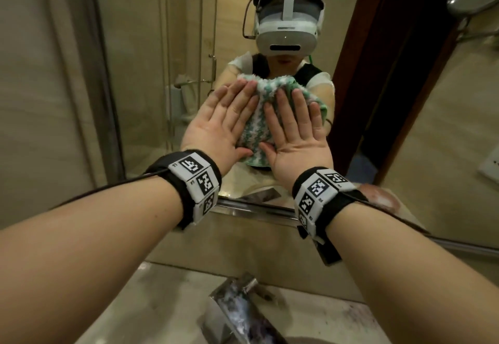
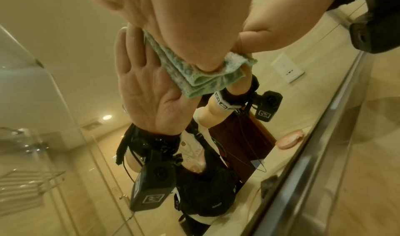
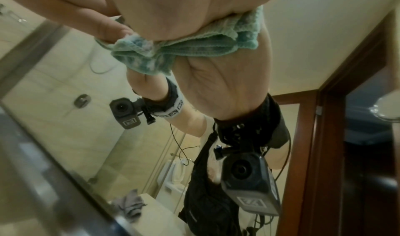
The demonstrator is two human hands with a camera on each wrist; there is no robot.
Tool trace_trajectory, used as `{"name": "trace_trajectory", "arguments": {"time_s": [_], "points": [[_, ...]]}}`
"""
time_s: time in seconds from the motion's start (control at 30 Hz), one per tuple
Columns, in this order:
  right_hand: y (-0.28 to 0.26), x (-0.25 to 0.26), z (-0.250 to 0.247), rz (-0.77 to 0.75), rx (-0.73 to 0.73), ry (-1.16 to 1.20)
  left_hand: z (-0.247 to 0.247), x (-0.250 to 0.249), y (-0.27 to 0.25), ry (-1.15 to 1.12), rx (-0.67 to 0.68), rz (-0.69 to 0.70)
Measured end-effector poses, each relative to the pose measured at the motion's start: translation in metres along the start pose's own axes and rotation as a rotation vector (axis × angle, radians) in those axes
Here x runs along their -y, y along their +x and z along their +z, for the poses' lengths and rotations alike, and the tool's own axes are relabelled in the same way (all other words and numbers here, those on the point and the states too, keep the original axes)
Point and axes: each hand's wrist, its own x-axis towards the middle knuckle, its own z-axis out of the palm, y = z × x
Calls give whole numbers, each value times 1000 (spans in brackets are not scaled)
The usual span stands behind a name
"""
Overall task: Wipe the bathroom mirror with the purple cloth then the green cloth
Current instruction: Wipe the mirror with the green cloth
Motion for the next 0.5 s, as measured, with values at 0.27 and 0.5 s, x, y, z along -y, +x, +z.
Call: {"name": "trace_trajectory", "arguments": {"time_s": [0.27,0.5], "points": [[54,102,9,-56,-11,26,54,84,-25,36,76,-132],[82,166,14,-24,6,39,81,136,-39,60,91,-171]]}}
